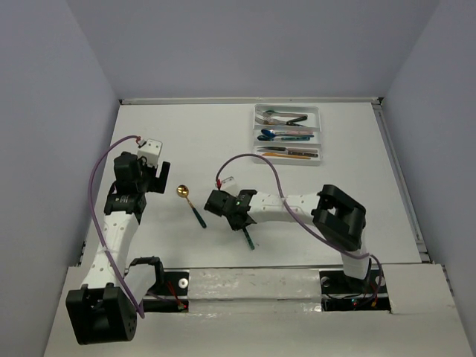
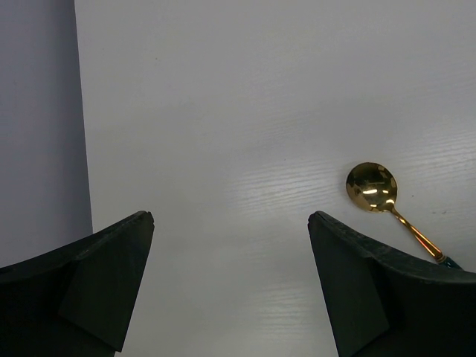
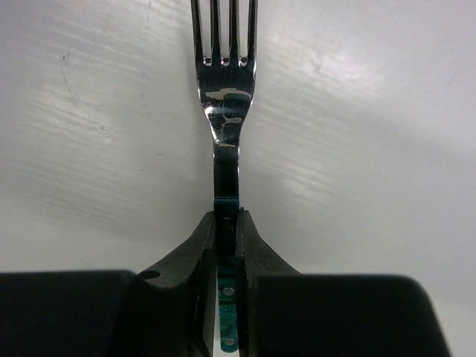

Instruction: Sort the eating utensils into containers

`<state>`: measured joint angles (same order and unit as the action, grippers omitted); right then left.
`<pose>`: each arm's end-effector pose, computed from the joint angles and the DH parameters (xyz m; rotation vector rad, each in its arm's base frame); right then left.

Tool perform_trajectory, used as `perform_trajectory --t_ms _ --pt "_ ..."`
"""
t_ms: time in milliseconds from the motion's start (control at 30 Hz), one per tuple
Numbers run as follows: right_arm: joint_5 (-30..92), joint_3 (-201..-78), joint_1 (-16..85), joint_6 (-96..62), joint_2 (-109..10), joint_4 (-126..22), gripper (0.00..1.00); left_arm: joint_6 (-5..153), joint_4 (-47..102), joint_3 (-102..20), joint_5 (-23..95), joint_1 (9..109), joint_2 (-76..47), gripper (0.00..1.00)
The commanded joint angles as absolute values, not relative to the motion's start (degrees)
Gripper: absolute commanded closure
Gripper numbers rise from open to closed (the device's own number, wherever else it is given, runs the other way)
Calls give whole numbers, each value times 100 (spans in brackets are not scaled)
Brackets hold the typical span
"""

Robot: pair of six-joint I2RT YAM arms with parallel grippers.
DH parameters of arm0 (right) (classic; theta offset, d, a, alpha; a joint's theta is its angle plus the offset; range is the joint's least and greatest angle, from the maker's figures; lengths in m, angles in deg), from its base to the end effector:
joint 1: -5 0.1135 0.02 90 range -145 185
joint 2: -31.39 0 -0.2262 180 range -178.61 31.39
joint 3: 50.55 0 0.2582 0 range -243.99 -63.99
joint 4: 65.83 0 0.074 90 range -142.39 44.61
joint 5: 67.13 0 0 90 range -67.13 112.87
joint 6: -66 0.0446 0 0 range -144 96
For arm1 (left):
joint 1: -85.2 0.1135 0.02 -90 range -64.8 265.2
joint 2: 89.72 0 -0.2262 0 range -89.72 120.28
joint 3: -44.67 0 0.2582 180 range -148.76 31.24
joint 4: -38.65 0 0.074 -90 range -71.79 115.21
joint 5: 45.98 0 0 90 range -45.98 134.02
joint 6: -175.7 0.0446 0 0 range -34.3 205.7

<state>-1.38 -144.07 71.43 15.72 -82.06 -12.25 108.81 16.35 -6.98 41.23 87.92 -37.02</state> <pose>0.1709 0.3458 0.1231 -0.5286 2.5816 -0.0348 0.2497 0.0097 0.2417 0.3828 1.9488 0.2447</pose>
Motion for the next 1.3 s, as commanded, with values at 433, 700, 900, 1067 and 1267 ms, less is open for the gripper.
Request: perform_trajectory --t_ms 433,700,900,1067,1267 --pt "934 -17216 3499 -8119 -8750 -4676 100 11190 667 -2587 3112 8713 -2268 1" --pt "1478 -17316 2707 -10142 -9999 -5652 100 10794 675 -2844 1836 8546 -1433 1" --pt "1637 -16938 2600 -10504 -10211 -6021 100 10750 781 -2818 2117 8546 -1036 1" --pt "1540 -16885 2424 -10722 -10457 -6320 98 10767 781 -2791 2257 8546 -948 1" --pt "1707 -16489 2372 -11092 -10396 -6549 90 10767 799 -2791 2398 8546 -930 1"
